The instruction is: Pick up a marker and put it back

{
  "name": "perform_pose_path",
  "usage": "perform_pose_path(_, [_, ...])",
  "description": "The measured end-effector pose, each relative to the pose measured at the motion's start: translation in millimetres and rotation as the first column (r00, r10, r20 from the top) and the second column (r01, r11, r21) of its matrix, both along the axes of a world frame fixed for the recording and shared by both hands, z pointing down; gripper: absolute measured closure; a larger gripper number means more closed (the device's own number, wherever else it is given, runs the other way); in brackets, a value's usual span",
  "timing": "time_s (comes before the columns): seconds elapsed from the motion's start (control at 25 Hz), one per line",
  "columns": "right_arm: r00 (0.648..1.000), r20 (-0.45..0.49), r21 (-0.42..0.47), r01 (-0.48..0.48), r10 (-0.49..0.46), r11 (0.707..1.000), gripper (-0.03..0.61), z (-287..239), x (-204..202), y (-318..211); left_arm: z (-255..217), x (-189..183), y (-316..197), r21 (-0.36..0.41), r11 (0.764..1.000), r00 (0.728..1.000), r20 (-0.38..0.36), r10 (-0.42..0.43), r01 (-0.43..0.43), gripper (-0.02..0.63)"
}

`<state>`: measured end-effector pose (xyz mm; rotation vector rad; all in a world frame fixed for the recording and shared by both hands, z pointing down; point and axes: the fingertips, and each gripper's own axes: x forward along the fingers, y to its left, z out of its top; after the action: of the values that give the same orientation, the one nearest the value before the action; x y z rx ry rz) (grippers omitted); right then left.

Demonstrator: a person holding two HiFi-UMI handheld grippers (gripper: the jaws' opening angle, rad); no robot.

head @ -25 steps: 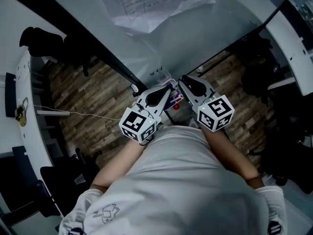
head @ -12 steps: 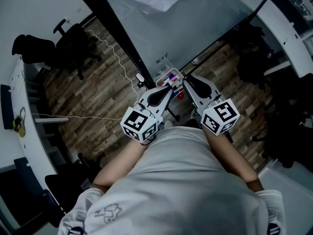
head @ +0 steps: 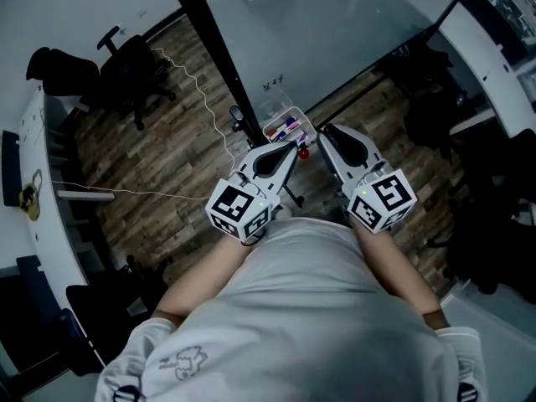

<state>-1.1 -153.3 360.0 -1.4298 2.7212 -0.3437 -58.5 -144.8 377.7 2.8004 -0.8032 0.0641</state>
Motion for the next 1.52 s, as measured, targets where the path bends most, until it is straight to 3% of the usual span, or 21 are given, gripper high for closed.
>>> perform_pose_path(0.36, [0.993, -0.023, 0.029, 0.115, -0.114, 0.993, 0.502, -9.0, 25.5, 41.1, 1.1, 19.6, 41.0, -0.003, 0.986, 0.985, -0.03, -0.167, 0.167, 0.609])
perform_pose_path(0.56, [0.987, -0.025, 0.043, 0.157, -0.156, 0.987, 0.503, -11.4, 44.6, 74.0, 1.2, 37.1, 72.9, 0.001, 0.977, 0.977, -0.031, -0.213, 0.213, 0.609])
perform_pose_path(0.96, [0.983, -0.012, 0.053, 0.182, -0.182, 0.982, 0.503, -12.8, 76.7, 139.0, 0.9, 69.6, 141.0, 0.014, 0.974, 0.975, -0.012, -0.224, 0.224, 0.609])
perform_pose_path(1.28, [0.981, 0.009, 0.038, 0.195, -0.196, 0.98, 0.503, -14.7, 77.2, 171.1, -2.8, 75.7, 176.6, 0.038, 0.975, 0.976, 0.012, -0.218, 0.217, 0.611])
perform_pose_path(1.52, [0.98, 0.014, 0.038, 0.198, -0.198, 0.98, 0.503, -13.9, 75.6, 183.8, -8.6, 73.3, 190.3, 0.037, 0.977, 0.977, -0.034, -0.21, 0.211, 0.609])
